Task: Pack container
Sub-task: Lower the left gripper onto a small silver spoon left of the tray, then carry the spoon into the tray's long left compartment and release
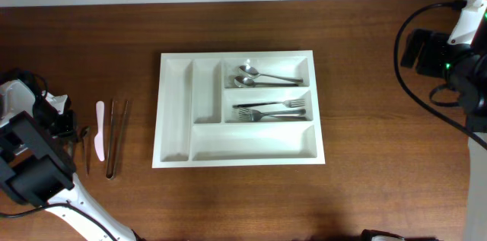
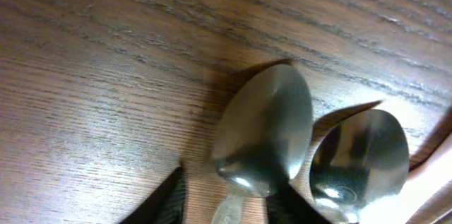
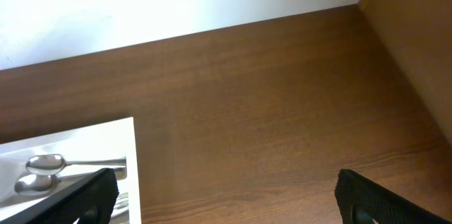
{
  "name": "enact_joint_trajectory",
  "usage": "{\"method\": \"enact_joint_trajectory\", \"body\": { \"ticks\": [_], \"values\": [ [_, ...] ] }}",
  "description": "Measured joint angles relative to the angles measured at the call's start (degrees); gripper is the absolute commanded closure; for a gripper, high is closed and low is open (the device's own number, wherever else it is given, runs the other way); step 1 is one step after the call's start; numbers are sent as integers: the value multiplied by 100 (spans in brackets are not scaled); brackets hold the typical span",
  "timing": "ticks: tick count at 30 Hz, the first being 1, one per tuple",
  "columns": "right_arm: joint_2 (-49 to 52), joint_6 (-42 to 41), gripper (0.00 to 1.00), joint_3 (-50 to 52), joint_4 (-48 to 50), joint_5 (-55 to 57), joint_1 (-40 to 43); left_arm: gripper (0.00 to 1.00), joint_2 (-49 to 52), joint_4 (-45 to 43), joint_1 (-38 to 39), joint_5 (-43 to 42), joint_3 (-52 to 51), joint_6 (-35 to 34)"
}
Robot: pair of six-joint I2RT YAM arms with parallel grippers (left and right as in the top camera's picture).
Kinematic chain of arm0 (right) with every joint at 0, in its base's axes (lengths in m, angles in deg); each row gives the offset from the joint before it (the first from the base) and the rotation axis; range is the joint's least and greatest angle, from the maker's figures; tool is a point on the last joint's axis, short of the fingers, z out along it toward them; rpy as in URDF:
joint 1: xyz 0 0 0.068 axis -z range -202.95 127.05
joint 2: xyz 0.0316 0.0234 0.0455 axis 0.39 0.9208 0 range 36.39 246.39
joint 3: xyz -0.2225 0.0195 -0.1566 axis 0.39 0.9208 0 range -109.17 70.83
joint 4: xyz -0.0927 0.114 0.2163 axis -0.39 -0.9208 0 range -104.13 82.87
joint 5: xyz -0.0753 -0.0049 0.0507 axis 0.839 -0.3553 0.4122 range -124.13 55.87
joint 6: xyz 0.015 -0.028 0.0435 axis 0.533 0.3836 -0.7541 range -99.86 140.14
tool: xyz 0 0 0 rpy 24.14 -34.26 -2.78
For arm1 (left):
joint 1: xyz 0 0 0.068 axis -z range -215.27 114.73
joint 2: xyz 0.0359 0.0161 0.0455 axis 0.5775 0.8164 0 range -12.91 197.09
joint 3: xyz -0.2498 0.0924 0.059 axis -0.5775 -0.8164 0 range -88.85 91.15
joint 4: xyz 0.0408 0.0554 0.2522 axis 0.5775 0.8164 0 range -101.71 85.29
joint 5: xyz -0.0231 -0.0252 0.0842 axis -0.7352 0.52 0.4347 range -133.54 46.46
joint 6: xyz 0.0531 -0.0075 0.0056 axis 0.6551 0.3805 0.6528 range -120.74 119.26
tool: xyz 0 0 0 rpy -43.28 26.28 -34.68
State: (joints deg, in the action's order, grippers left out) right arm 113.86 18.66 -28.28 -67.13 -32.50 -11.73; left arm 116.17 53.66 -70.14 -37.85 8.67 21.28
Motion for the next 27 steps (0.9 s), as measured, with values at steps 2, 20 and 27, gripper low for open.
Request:
{"method": "enact_joint_trajectory", "body": {
  "ticks": [2, 20, 27],
  "values": [
    [0, -4, 1, 0, 0, 0, 0, 82, 4, 9, 0, -13, 0, 52],
    [0, -9, 1, 0, 0, 0, 0, 98, 190, 1338, 0, -35, 1176, -162],
    [0, -4, 1, 0, 0, 0, 0, 98, 109, 2092, 240, -505, 2138, -234]
  ]
}}
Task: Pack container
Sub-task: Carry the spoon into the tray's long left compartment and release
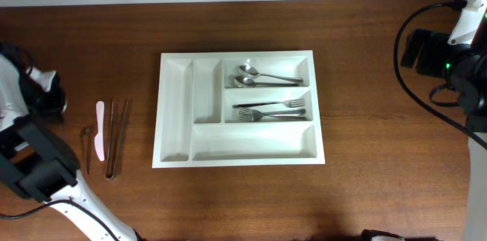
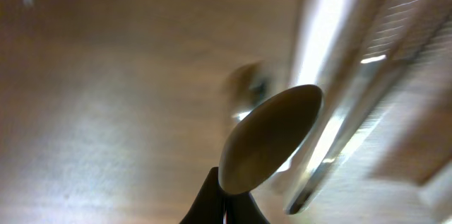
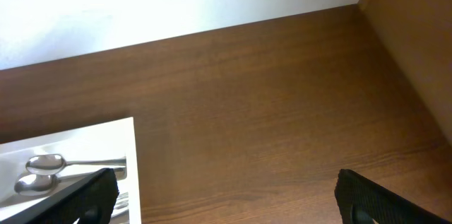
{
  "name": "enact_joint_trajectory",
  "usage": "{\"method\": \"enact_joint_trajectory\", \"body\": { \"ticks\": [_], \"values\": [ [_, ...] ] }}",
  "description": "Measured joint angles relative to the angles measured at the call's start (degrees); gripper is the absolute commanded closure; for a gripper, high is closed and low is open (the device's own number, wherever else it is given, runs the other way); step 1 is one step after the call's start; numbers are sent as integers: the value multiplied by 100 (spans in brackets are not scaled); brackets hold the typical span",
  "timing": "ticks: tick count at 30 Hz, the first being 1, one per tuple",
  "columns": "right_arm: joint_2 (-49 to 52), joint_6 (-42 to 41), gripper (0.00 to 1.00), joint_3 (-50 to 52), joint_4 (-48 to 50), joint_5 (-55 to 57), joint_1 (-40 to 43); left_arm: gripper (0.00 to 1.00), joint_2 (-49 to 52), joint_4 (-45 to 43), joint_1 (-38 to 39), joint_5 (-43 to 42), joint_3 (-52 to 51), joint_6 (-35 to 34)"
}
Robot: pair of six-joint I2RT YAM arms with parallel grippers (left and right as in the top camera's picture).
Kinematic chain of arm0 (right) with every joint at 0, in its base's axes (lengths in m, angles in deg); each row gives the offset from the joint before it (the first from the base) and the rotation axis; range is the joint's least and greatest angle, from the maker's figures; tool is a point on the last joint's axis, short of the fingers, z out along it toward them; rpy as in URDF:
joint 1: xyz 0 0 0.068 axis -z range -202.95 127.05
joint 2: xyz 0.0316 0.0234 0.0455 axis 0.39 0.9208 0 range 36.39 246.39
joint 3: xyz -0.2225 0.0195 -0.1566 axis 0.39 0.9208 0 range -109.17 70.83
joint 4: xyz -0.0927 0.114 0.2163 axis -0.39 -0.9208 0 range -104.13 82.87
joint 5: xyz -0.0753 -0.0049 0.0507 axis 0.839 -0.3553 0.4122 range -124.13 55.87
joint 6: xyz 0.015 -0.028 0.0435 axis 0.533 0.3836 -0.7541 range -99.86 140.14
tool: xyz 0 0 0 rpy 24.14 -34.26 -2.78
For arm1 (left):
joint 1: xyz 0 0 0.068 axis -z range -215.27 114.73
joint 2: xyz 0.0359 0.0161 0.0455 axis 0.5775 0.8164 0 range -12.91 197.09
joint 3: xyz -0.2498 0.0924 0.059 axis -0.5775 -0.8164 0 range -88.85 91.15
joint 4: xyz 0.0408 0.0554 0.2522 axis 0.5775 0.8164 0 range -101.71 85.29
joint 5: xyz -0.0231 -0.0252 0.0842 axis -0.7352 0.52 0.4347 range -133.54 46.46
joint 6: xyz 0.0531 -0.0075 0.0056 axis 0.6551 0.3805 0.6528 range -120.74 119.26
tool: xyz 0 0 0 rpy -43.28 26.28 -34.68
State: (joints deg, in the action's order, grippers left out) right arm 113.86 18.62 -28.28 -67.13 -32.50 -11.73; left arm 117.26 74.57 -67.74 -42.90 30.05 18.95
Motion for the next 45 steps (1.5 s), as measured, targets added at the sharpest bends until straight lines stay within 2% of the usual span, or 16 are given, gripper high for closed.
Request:
{"method": "enact_joint_trajectory", "body": {
  "ticks": [5, 13, 19, 26, 33, 34, 35, 36, 37, 39, 43, 45],
  "values": [
    [0, 2, 1, 0, 0, 0, 0, 98, -457, -197, 872, -367, 138, 2],
    [0, 0, 2, 0, 2, 0, 0, 98, -651, -916, 2962, -986, 212, -192],
    [2, 2, 1, 0, 0, 0, 0, 98, -651, -1364, 4155, -796, 212, -935],
    [7, 0, 2, 0, 0, 0, 0, 98, -608, -1464, 4933, -129, 208, -1801],
    [7, 2, 1, 0, 0, 0, 0, 96, -26, -1397, 5012, 111, 208, -2437],
    [7, 4, 1, 0, 0, 0, 0, 88, 50, -1368, 5005, 131, 205, -2496],
    [7, 0, 1, 0, 0, 0, 0, 68, 109, -1357, 5003, 138, 195, -2553],
    [7, 0, 1, 0, 0, 0, 0, 39, 155, -1335, 5001, 151, 192, -2608],
    [7, 0, 1, 0, 0, 0, 0, 30, 166, -1325, 5003, 157, 188, -2658],
    [7, -2, 1, 0, 0, 0, 0, 32, 168, -1276, 5003, 157, 186, -2730],
    [7, 0, 1, 0, 0, 0, 0, 55, 168, -820, 4992, 166, 227, -2726],
    [7, 2, 1, 0, 0, 0, 0, 55, 175, -407, 4955, 205, 435, -2643]
  ]
}}
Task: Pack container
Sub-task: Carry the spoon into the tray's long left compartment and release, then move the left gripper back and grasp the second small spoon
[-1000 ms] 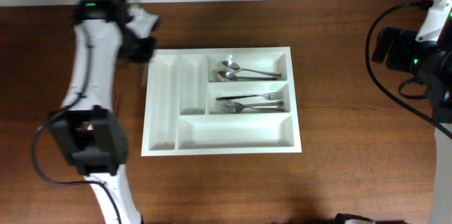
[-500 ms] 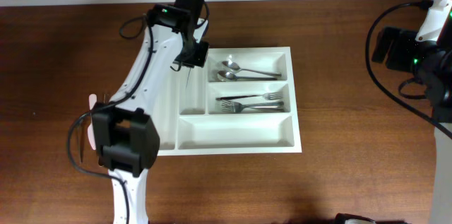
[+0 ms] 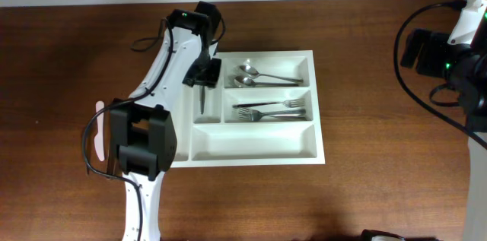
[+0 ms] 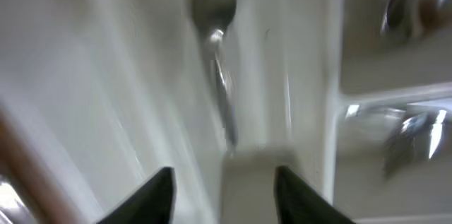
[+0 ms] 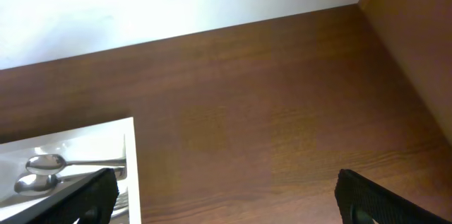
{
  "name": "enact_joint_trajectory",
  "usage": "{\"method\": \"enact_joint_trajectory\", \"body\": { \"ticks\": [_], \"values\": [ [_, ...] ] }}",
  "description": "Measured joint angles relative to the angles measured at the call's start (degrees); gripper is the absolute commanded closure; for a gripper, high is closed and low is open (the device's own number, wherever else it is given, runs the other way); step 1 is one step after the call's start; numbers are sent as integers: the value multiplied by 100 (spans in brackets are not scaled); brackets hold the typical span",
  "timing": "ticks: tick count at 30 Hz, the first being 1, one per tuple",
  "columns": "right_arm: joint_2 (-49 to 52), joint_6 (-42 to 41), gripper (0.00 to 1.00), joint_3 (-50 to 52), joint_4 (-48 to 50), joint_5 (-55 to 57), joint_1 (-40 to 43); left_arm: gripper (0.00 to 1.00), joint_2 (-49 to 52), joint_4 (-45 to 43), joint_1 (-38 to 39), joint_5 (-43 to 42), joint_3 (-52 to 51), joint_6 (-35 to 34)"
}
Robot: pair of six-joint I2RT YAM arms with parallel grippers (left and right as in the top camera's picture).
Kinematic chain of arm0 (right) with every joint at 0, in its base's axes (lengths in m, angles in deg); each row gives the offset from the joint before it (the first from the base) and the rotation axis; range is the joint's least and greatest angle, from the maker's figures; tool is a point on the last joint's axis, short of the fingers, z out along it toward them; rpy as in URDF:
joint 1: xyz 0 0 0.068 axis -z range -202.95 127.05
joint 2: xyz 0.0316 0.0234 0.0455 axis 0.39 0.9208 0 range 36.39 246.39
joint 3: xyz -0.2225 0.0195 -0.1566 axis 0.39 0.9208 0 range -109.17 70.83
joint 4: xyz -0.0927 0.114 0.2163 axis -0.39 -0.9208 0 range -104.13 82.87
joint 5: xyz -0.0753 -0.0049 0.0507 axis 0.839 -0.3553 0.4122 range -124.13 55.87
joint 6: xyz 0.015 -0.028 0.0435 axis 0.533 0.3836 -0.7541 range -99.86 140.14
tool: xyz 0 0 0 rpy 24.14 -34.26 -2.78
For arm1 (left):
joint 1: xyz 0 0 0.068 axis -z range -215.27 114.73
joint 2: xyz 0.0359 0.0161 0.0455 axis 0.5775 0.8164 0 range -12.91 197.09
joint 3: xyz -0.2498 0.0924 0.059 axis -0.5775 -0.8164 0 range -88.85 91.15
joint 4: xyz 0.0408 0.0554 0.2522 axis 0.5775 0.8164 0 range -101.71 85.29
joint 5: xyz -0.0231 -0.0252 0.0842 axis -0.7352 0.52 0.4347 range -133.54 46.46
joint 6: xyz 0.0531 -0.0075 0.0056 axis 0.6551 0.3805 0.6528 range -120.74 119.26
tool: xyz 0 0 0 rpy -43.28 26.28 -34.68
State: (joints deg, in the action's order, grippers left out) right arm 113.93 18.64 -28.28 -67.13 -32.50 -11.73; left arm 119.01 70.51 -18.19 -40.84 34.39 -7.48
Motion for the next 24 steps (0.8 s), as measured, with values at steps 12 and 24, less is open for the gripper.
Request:
{"method": "enact_joint_trajectory", "body": {
  "ticks": [12, 24],
  "values": [
    [4, -4, 1, 0, 2, 0, 0, 44, -103, 1421, -1436, 999, 1880, 295],
    [11, -4, 1, 0, 0, -2, 0, 55, -815, 1401, -3668, 177, -20, 999]
  ]
}}
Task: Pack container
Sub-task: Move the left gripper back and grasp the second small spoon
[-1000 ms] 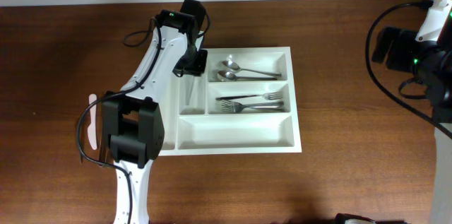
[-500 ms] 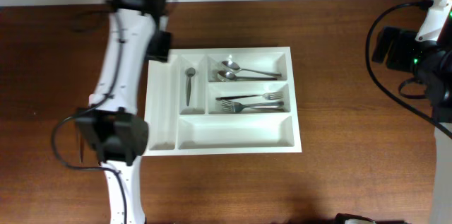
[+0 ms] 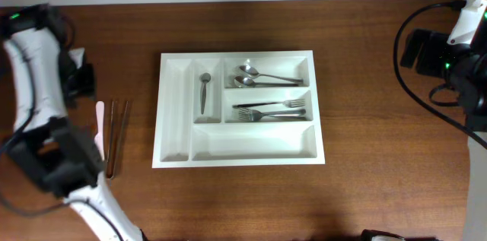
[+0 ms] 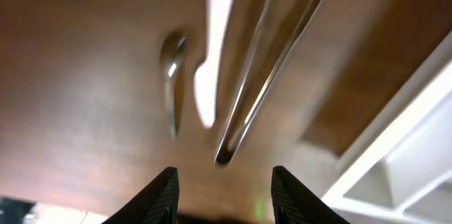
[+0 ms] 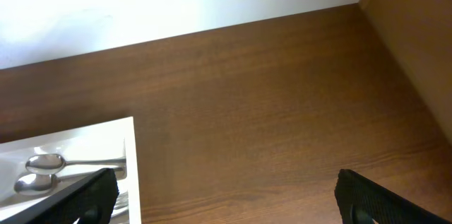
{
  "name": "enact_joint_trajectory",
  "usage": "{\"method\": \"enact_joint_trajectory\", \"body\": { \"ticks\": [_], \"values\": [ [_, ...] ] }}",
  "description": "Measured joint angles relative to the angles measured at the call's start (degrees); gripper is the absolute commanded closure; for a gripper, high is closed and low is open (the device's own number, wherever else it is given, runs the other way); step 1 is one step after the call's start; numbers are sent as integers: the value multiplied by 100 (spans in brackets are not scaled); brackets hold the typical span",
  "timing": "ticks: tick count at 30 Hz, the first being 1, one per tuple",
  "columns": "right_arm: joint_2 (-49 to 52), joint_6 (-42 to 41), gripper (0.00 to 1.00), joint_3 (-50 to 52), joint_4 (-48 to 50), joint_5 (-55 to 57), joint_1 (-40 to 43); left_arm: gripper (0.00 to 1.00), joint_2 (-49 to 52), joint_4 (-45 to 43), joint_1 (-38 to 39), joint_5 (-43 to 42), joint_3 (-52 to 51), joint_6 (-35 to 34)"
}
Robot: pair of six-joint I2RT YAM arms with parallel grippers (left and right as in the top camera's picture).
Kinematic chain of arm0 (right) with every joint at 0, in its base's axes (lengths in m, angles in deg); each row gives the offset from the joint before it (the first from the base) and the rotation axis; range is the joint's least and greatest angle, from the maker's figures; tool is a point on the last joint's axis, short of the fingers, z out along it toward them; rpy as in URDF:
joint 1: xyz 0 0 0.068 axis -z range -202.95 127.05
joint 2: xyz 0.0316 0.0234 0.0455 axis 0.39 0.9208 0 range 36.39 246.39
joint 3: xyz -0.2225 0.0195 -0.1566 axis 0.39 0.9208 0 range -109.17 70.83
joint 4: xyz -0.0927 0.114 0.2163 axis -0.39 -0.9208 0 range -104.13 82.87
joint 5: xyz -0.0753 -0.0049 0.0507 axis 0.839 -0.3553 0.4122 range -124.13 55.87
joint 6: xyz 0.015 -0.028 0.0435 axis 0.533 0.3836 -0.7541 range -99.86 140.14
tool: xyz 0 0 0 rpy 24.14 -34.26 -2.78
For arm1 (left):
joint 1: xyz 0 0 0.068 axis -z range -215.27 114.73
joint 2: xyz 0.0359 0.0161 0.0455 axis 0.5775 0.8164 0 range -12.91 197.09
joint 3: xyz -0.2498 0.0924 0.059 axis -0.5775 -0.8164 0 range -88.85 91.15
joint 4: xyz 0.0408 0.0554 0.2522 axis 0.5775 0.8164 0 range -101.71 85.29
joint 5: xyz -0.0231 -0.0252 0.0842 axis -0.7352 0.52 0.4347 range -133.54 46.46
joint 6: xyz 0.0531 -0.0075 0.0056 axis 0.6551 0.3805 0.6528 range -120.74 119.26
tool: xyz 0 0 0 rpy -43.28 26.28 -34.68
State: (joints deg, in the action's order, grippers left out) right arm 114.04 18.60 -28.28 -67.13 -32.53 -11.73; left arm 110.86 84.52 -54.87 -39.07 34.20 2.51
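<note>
The white cutlery tray (image 3: pixel 236 163) lies mid-table. A steel spoon (image 3: pixel 204 93) rests in its narrow second compartment; two spoons (image 3: pixel 262 76) and two forks (image 3: pixel 270 109) fill the right compartments. My left gripper (image 4: pixel 226 201) hangs open and empty at the table's far left. Under it lie a small spoon (image 4: pixel 171 83), a white spatula (image 4: pixel 215 47) and metal tongs (image 4: pixel 268 75). My right gripper (image 5: pixel 226 203) is open and empty over bare wood, right of the tray.
In the overhead view the spatula (image 3: pixel 100 131) and tongs (image 3: pixel 114 138) lie side by side left of the tray, partly beside my left arm (image 3: pixel 38 66). The right arm (image 3: pixel 449 51) and its cables stand at the far right edge.
My left gripper was open over the tray's narrow compartment with the spoon lying below it. Now it is back at the far left above the loose utensils. The spoon stays in the tray.
My left gripper first stood low on the table at a spoon beside a second one. Then it held that spoon above the loose utensils. Later it was open over the narrow compartment, the spoon lying there. Now it is over the remaining utensils. The right arm never moved.
</note>
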Motion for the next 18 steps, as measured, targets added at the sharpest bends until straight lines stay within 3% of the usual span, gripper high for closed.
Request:
{"method": "enact_joint_trajectory", "body": {
  "ticks": [8, 17, 18],
  "values": [
    [0, 0, 1, 0, 0, 0, 0, 54, -1969, -1821, -940, -249, -1961, 339],
    [0, 2, 1, 0, 2, 0, 0, 54, -1475, -3528, -1231, -367, -3746, 1456],
    [0, 2, 1, 0, 0, 2, 0, 49, -1475, -3646, -1231, -369, -3823, 1537]
  ]
}}
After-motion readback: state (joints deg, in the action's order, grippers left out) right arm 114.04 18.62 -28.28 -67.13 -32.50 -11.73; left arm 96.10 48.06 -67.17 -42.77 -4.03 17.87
